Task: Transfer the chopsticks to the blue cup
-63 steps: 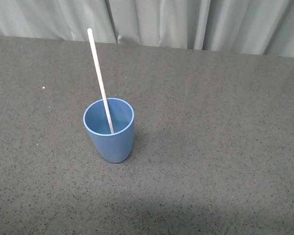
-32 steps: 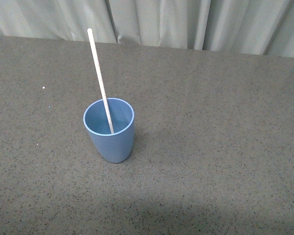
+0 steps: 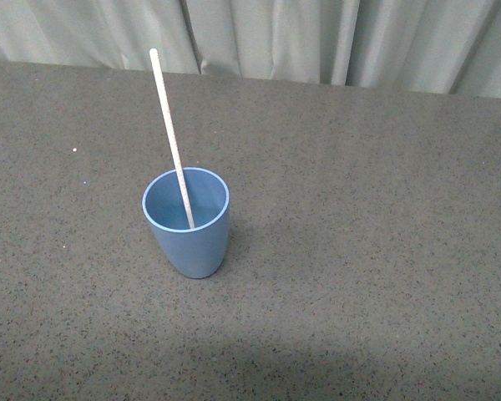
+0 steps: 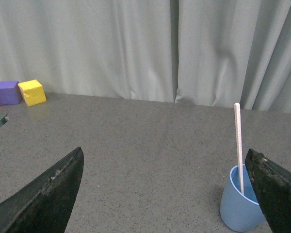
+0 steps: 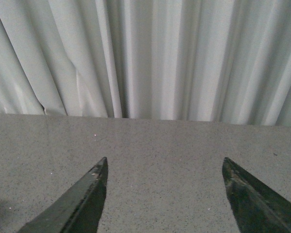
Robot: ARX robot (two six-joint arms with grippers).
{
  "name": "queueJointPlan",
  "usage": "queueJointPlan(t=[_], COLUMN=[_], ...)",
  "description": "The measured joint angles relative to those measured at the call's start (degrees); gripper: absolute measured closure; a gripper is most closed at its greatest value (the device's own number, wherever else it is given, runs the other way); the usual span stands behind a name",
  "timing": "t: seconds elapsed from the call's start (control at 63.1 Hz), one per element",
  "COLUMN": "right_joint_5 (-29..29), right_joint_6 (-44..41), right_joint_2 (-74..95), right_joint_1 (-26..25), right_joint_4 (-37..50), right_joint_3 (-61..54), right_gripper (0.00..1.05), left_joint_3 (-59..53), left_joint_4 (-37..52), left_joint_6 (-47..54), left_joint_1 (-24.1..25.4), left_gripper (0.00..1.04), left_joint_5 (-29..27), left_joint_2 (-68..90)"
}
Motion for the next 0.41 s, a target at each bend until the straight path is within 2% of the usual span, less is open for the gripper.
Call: queueJointPlan(t=[0.095, 0.127, 0.206, 0.412], right_joint_5=[0.00, 0.00, 0.00, 0.00], right_joint_6=[0.00, 0.07, 0.02, 0.02], right_joint_2=[0.00, 0.00, 0.00, 0.00], right_joint_1=[0.00, 0.00, 0.00, 0.00], right_joint_4=[0.00, 0.00, 0.00, 0.00], right_joint_3=[0.00, 0.00, 0.00, 0.00], right_gripper=[0.11, 0.07, 0.10, 0.09], left_joint_3=[0.00, 0.00, 0.00, 0.00], left_joint_4=[0.00, 0.00, 0.00, 0.00], left_joint_6=[0.00, 0.00, 0.00, 0.00], left_joint_1=[0.00, 0.00, 0.00, 0.00], left_gripper=[0.07, 0.07, 0.07, 0.07], left_joint_5=[0.00, 0.00, 0.00, 0.00], left_joint_2=[0.00, 0.00, 0.00, 0.00])
